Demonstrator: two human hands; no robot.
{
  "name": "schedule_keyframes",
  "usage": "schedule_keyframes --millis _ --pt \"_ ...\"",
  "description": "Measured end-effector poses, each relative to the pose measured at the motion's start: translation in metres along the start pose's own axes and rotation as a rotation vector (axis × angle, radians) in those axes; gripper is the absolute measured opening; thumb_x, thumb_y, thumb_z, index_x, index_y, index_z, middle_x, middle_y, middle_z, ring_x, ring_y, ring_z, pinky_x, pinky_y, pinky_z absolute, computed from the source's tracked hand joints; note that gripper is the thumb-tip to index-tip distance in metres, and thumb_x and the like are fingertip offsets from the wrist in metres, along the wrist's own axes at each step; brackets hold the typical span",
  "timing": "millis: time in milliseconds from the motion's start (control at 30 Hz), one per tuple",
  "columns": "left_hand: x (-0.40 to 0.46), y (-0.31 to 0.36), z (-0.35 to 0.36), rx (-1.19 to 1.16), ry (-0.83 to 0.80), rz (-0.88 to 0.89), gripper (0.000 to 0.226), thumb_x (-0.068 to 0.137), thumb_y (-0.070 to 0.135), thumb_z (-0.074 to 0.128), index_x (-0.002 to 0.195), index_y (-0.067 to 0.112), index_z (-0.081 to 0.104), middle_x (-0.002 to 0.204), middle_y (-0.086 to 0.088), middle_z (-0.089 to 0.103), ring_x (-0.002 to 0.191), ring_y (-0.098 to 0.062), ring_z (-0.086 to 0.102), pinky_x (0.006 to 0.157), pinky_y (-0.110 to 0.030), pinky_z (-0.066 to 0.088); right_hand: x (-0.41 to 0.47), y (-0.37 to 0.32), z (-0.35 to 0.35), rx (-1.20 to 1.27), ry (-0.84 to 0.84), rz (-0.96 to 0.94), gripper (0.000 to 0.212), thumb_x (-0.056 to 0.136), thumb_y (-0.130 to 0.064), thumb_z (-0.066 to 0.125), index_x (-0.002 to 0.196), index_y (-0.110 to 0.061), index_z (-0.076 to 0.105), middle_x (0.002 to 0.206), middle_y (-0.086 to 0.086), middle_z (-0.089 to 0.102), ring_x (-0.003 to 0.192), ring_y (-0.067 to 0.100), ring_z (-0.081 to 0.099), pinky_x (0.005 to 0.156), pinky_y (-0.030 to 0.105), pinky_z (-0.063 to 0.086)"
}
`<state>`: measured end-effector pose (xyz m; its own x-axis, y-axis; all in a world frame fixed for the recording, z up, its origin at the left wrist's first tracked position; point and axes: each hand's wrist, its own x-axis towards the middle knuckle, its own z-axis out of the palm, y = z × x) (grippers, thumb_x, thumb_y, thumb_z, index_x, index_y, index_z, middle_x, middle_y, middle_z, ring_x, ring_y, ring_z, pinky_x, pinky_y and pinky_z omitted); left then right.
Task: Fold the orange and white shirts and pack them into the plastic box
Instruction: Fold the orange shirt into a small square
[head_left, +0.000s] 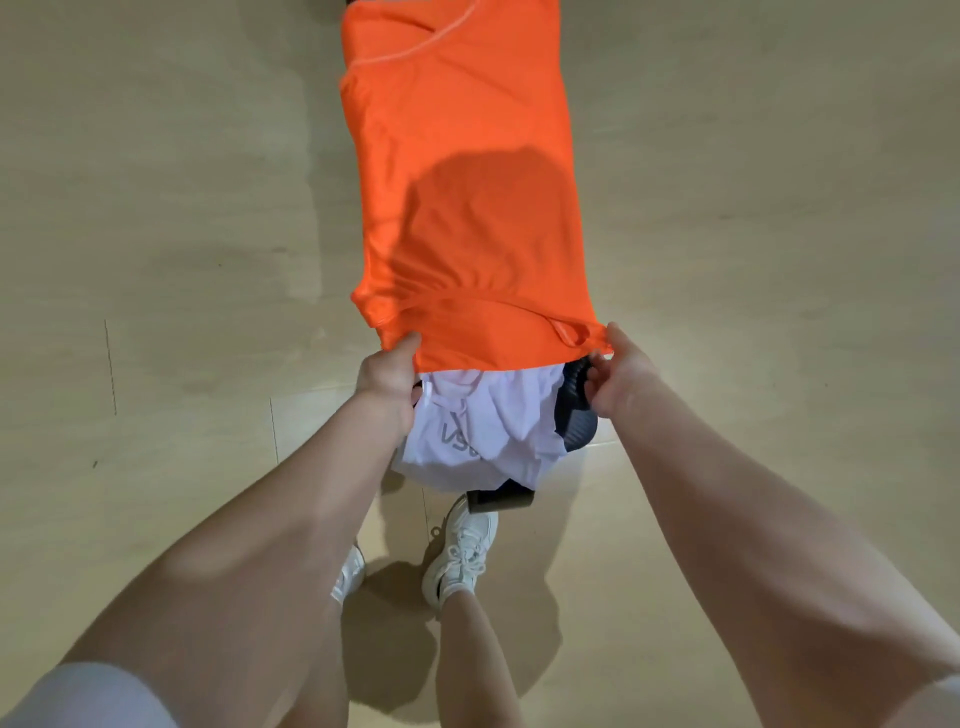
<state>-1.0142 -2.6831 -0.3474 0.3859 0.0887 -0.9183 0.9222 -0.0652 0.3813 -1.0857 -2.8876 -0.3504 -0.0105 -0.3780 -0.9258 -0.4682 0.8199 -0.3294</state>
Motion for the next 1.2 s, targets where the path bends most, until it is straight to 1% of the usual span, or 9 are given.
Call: schedule_keyframes --millis 67,233,400,633,733,833,933,1100,1200 --pt "-0.005 0.007 -0.004 -0.137 -0.042 -0.01 0.012 0.09 0.027 0.056 0.082 0.019 0.06 0.085 0.001 0.062 0.073 -0.013 0.055 0.065 -0.022 0.046 -0.003 -0.003 0.004 -0.05 -0.035 0.034 0.034 0.086 -0.034 0.06 0.06 -0.021 0.043 0.037 -0.008 0.042 0.047 0.007 0.03 0.039 0.015 0.027" --pt "-0.006 0.013 -0.016 -0.233 -0.02 -0.055 0.008 0.089 0.025 0.058 0.085 0.018 0.059 0.085 -0.001 0.058 0.076 -0.013 0.054 0.063 -0.021 0.045 -0.01 -0.002 0.005 0.062 -0.07 -0.035 0.019 0.087 -0.021 0.057 0.07 -0.018 0.05 0.07 -0.002 0.047 0.059 0.009 0.044 0.051 0.015 0.042" --pt "-0.013 0.017 -0.017 -0.14 0.111 -0.021 0.017 0.088 0.022 0.059 0.074 0.016 0.053 0.073 0.0 0.054 0.063 -0.012 0.05 0.058 -0.02 0.043 -0.018 0.002 -0.001 0.489 -0.17 -0.104 0.025 0.09 -0.005 0.048 0.067 -0.01 0.041 0.042 0.0 0.042 0.04 0.01 0.045 0.043 0.017 0.048" --pt "-0.011 0.037 -0.027 -0.435 -0.066 -0.121 0.018 0.089 0.013 0.039 0.077 0.012 0.052 0.069 -0.004 0.058 0.064 -0.018 0.059 0.052 -0.023 0.052 -0.025 0.003 0.007 0.474 -0.162 -0.074 0.027 0.09 -0.006 0.051 0.065 -0.012 0.043 0.033 -0.005 0.042 0.03 0.005 0.042 0.04 0.013 0.043" --pt "-0.004 0.048 -0.022 -0.372 -0.112 -0.128 0.025 0.091 0.034 0.041 0.076 0.019 0.054 0.05 0.004 0.061 0.049 -0.011 0.061 0.064 -0.025 0.05 -0.023 0.003 0.014 0.399 -0.15 -0.099 0.026 0.09 -0.014 0.057 0.067 -0.013 0.046 0.035 -0.005 0.042 0.032 0.005 0.043 0.04 0.013 0.043" --pt "0.006 0.059 -0.015 -0.288 -0.072 -0.134 0.026 0.089 0.05 0.05 0.087 0.026 0.06 0.077 0.009 0.066 0.069 -0.009 0.06 0.062 -0.024 0.048 -0.021 0.001 0.017 0.359 -0.106 -0.138 0.019 0.091 -0.014 0.057 0.074 -0.01 0.048 0.054 0.001 0.045 0.044 0.009 0.044 0.037 0.014 0.041" --pt "0.012 0.06 -0.013 -0.253 0.022 -0.113 0.04 0.088 0.032 0.06 0.125 0.019 0.052 0.121 -0.002 0.058 0.097 -0.02 0.056 0.071 -0.033 0.051 -0.023 -0.001 0.015 0.339 -0.069 -0.2 0.007 0.092 -0.014 0.054 0.089 -0.009 0.05 0.066 0.003 0.046 0.039 0.009 0.049 0.036 0.014 0.041" --pt "0.005 0.052 -0.022 -0.22 0.16 0.026 0.026 0.084 0.028 0.065 0.104 0.012 0.058 0.096 -0.002 0.058 0.095 -0.025 0.057 0.091 -0.04 0.051 -0.041 -0.007 0.001 0.22 -0.024 -0.309 0.006 0.092 -0.014 0.051 0.097 -0.011 0.05 0.062 0.003 0.048 0.031 0.005 0.047 0.036 0.014 0.037" --pt "-0.023 0.044 -0.031 -0.222 0.147 0.09 0.006 0.089 0.02 0.059 0.089 0.017 0.053 0.079 -0.002 0.056 0.083 -0.025 0.057 0.081 -0.039 0.054 -0.061 -0.005 -0.012 0.209 -0.004 -0.301 0.007 0.091 -0.014 0.053 0.097 -0.011 0.05 0.052 0.001 0.053 0.032 0.005 0.049 0.035 0.013 0.037"
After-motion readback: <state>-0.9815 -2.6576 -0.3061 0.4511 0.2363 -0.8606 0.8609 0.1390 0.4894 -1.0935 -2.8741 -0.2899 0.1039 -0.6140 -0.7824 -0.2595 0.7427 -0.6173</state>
